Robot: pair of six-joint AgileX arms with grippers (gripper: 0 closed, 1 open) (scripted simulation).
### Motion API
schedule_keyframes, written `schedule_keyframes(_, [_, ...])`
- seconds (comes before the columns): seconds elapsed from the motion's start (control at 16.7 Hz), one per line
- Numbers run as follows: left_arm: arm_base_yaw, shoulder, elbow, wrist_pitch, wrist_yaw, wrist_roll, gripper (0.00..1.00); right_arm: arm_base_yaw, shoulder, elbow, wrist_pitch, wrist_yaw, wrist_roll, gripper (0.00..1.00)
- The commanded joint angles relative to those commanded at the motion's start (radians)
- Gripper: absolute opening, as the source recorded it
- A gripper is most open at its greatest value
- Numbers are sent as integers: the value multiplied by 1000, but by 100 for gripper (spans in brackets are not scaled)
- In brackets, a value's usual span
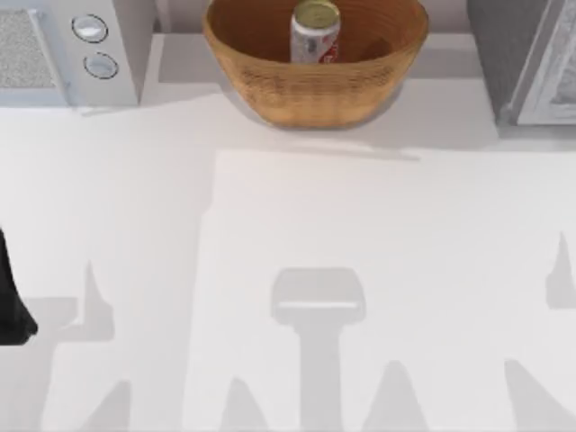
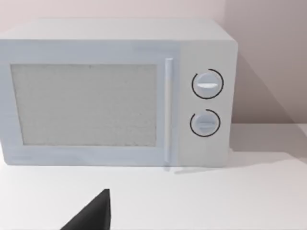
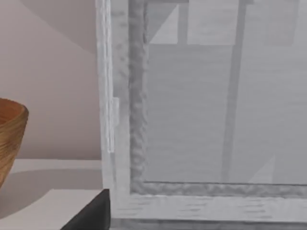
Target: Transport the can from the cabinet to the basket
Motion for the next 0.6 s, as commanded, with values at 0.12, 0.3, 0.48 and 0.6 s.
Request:
schedule_keyframes(0.12, [0,0,0,0,0,0,100,-118,179,40,138,-115,3,100])
schedule_keyframes(0.3, [0,0,0,0,0,0,100,-302,466,103,353,-294,8,100])
schedule_keyframes(0.48, [0,0,0,0,0,0,100,-475,745,163,557,-463,13,100])
schedule_keyframes(0.6, [0,0,0,0,0,0,100,-574,906,197,676,-561,17,100])
